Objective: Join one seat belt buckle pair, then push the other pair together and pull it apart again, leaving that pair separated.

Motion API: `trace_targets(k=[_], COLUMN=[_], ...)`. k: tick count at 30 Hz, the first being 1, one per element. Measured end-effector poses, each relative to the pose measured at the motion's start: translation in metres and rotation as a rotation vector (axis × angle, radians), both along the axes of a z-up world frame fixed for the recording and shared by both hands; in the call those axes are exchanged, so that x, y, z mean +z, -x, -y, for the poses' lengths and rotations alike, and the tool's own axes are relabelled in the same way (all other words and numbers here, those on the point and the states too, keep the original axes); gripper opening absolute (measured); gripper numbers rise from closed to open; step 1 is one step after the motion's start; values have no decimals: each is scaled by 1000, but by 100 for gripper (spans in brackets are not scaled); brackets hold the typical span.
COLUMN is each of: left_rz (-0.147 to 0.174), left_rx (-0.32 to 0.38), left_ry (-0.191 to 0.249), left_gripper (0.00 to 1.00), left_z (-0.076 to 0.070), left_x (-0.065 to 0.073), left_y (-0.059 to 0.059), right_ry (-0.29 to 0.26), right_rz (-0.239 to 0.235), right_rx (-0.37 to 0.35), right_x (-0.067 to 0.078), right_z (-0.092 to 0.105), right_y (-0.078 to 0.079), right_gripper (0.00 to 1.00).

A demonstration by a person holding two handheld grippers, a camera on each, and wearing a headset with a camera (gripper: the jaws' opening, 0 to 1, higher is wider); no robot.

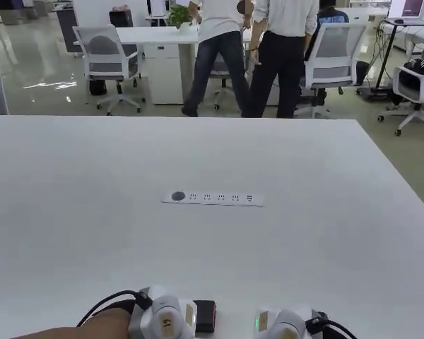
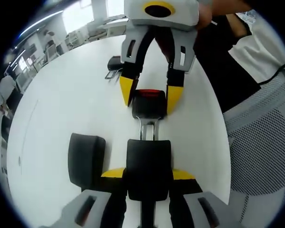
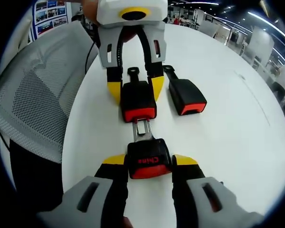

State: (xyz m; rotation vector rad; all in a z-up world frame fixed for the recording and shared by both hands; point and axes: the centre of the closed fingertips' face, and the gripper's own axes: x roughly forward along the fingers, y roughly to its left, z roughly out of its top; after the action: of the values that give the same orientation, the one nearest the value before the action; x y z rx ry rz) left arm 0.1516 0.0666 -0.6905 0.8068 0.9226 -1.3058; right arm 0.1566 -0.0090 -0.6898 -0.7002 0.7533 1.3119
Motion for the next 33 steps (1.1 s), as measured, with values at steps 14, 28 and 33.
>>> trace_targets(k=[14, 28, 33], left_rz=[2, 0, 2], left_rx=[-8, -14, -21], left_ry=[-15, 6, 3], left_gripper=[34, 33, 33], left_z=[1, 2, 2], left_x=[0, 3, 3], left_y=[1, 0, -2], right_ry=[16, 0, -13], right_rz=[6, -6, -6], right_rx=[8, 17, 18], right_x=[4, 2, 1], right_z=[-11, -19, -25], right_y=[2, -3, -4], right_gripper=[34, 33, 32])
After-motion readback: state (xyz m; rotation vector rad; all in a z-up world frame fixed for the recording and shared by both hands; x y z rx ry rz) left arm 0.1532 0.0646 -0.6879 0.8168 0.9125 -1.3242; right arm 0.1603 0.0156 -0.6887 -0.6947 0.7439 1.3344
